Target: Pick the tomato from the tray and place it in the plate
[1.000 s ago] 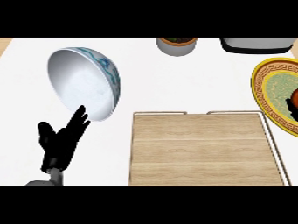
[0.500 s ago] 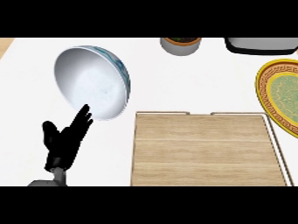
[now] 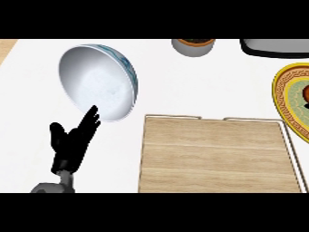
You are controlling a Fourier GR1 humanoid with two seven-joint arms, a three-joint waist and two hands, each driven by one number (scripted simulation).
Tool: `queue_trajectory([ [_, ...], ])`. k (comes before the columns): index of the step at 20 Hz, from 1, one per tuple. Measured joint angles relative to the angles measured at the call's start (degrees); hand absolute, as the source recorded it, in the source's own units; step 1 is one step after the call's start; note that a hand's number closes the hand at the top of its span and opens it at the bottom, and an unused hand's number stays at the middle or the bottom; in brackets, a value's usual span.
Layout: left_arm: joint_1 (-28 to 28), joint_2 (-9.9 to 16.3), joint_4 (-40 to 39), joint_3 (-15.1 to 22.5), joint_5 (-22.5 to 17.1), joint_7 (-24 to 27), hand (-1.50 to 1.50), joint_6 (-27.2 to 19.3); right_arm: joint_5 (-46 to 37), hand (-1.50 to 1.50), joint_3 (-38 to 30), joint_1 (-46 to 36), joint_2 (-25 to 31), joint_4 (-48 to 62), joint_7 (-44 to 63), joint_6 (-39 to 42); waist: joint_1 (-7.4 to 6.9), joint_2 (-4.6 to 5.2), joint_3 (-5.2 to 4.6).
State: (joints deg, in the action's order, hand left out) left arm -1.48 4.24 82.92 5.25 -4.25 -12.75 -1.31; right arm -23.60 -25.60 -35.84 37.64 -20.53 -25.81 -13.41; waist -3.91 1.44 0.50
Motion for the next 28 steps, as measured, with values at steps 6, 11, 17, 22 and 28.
queue_trajectory([
  [6, 0.35, 0.35, 0.05, -0.51, -0.42, 0.26, 0.0, 0.47, 5.43, -1.5, -5.06, -2.75, -0.05, 3.41, -8.07, 5.13, 0.26, -0.03, 0.1],
  [11, 0.87, 0.27, 0.72, -0.53, -0.44, -0.59, 0.0, 0.18, 10.88, -1.5, -10.57, -3.17, 2.1, 6.08, -11.95, 9.65, 0.8, -0.14, 0.04],
  [17, 0.76, 0.3, 0.82, -1.24, -0.74, -1.06, 0.0, -0.09, 14.47, -1.5, -13.87, -0.67, 7.09, 9.56, -13.31, 20.56, 1.56, -0.36, -0.02],
  [22, 0.99, -0.15, 0.2, -1.16, -0.11, -0.21, 0.0, -0.61, 15.3, -1.5, -14.01, 3.52, 10.46, 10.67, -16.0, 32.07, 2.2, -0.64, -0.07],
  [28, 1.56, -0.21, 0.04, -1.3, 0.21, 0.63, 0.0, -0.65, 14.19, -1.5, -12.19, 9.21, 12.17, 9.78, -18.16, 36.52, 2.56, -0.89, -0.05],
])
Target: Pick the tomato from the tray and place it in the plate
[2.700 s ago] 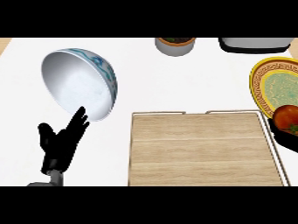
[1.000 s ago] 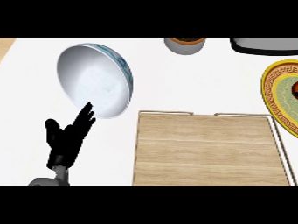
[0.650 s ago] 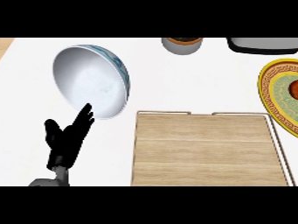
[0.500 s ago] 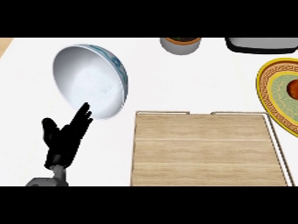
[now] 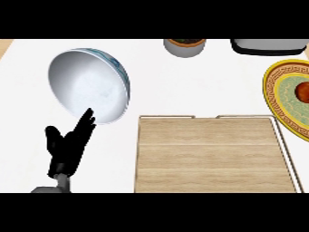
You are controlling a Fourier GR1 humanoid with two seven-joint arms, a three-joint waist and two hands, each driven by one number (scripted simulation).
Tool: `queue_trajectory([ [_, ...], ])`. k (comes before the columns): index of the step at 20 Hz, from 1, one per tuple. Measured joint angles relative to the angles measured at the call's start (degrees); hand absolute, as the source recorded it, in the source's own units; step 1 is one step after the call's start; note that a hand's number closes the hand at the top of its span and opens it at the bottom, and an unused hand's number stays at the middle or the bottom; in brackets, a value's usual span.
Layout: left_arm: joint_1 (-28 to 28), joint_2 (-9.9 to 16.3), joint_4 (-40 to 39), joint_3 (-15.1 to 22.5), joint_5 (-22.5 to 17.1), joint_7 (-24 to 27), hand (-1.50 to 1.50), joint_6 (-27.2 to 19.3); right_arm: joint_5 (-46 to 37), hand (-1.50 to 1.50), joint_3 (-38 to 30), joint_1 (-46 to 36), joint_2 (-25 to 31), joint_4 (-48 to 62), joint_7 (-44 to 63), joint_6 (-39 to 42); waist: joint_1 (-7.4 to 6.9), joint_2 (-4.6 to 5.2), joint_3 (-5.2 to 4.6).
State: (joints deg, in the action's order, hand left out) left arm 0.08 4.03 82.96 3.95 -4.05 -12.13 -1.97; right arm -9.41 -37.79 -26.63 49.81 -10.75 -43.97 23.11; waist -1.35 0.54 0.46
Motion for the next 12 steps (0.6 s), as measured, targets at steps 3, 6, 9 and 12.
queue_trajectory([
  [3, -0.09, 0.51, -0.61, -0.8, -0.2, 0.6, 0.0, 0.31, -0.88, -1.5, 1.15, 3.56, -0.01, -0.79, -2.06, -0.28, 0.25, -0.1, 0.01],
  [6, 0.03, 0.54, -0.68, -0.96, -0.35, 0.8, 0.0, 0.57, -1.59, -1.5, 2.21, 6.27, 1.0, -1.65, -3.26, -0.27, 0.46, -0.23, 0.0],
  [9, -0.08, 0.92, -1.18, -1.57, -0.66, 1.13, 0.0, 1.06, -1.97, -1.5, 3.06, 7.65, 1.4, -1.88, -3.62, -0.54, 0.54, -0.33, -0.03],
  [12, 0.03, 1.09, -1.02, -1.77, -0.8, 1.12, 0.0, 1.34, -1.84, -1.5, 3.39, 9.34, 1.61, -1.95, -4.45, -0.82, 0.65, -0.39, -0.07],
])
